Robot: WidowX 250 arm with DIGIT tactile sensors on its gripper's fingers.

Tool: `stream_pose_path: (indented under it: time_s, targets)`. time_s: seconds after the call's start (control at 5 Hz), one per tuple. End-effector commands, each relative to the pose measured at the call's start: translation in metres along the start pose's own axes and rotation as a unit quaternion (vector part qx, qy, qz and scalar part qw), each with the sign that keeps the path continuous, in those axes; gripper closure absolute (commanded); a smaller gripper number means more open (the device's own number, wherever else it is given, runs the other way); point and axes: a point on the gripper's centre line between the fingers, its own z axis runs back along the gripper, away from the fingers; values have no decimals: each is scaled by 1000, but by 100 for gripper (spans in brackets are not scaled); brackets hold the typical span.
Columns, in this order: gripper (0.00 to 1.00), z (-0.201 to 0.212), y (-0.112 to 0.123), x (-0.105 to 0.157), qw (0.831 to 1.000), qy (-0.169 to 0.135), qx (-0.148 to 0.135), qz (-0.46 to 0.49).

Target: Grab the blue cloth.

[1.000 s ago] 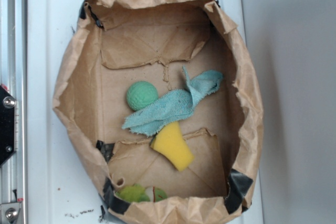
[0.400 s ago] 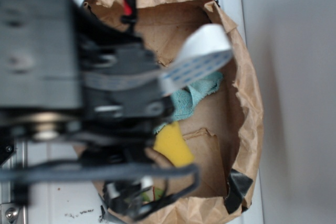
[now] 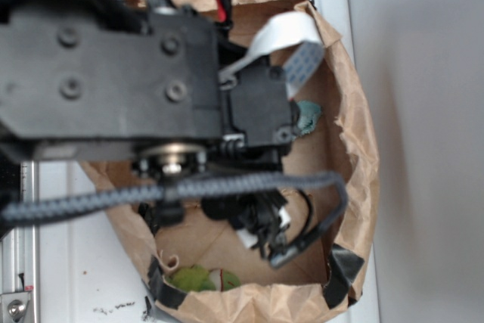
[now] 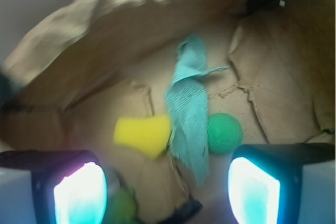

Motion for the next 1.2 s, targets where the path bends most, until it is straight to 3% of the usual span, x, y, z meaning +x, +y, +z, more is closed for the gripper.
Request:
stream_pose_path:
  time_s: [0.0,0.2,0.6,0.8,1.0]
  targets:
    - [0,-34,13,21,997,-42,48,44]
    - [0,-51,28,18,995,-45,79,47]
    - [0,-75,39,22,992,-32,108,56]
    - [0,-73,40,21,993,-16,109,51]
    - [0,-65,30,20,996,-3,75,36]
